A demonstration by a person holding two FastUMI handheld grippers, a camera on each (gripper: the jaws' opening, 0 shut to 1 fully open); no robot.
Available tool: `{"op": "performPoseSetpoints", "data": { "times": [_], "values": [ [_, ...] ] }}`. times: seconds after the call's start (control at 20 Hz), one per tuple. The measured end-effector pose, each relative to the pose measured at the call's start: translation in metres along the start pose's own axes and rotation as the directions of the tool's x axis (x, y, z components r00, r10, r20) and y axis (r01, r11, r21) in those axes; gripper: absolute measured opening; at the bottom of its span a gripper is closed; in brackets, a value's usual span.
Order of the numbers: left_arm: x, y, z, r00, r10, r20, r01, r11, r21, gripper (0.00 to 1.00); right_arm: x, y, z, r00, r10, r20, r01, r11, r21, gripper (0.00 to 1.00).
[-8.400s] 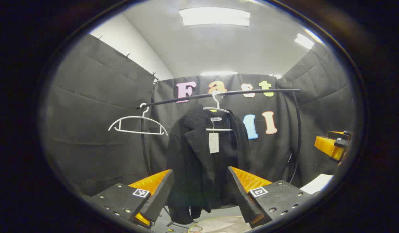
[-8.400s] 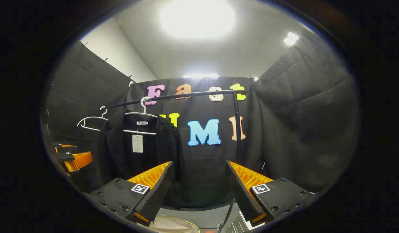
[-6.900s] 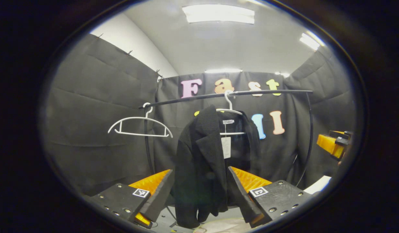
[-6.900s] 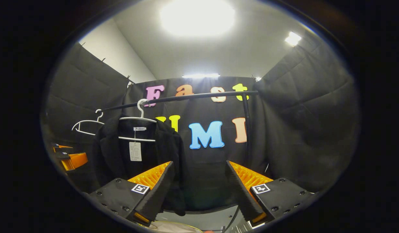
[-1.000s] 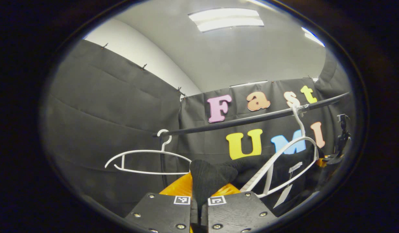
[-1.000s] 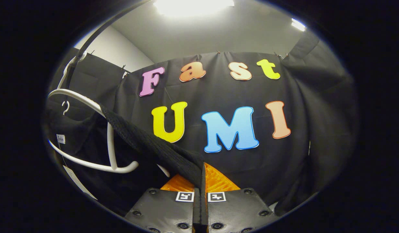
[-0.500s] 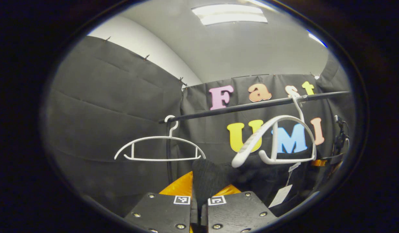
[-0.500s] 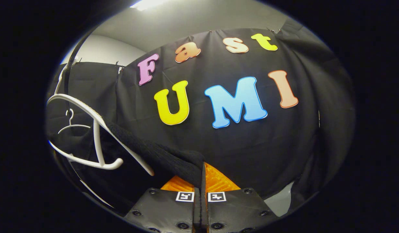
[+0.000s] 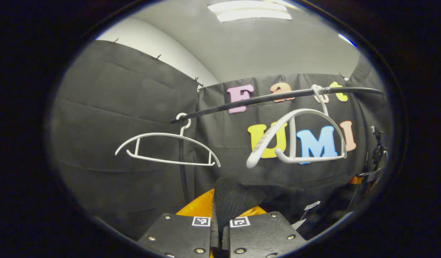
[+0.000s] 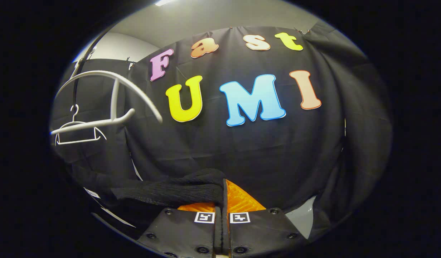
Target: Grasp the clothes on the hanger with both hands and then place them into the laundry hamper below.
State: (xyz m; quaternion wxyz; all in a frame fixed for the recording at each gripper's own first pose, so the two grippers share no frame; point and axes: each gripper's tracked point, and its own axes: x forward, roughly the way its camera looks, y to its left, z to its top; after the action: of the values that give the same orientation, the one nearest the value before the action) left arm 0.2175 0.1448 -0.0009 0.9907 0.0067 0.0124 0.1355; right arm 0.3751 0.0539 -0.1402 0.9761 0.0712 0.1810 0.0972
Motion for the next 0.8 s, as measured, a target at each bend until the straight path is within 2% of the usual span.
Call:
{"op": "performPoseSetpoints", "data": {
  "times": [0.25,0.45,0.8],
  "values": [
    [-0.009,-0.005,-0.022,0.998,-0.027,-0.048,0.025,0.999,-0.030,0.05,-0.034,-0.002,-0.019,1.000,-0.024,-0.017,0.023,0.999,-0.028,0.01],
    [-0.020,-0.019,-0.034,0.994,-0.075,-0.077,0.071,0.996,-0.055,0.05,-0.066,0.008,-0.031,0.999,-0.029,-0.020,0.028,0.998,-0.058,0.01],
    [-0.064,-0.050,-0.046,0.969,-0.226,-0.097,0.223,0.974,-0.039,0.05,-0.122,0.046,-0.054,1.000,-0.002,-0.030,-0.001,0.996,-0.084,0.01]
  ]
}}
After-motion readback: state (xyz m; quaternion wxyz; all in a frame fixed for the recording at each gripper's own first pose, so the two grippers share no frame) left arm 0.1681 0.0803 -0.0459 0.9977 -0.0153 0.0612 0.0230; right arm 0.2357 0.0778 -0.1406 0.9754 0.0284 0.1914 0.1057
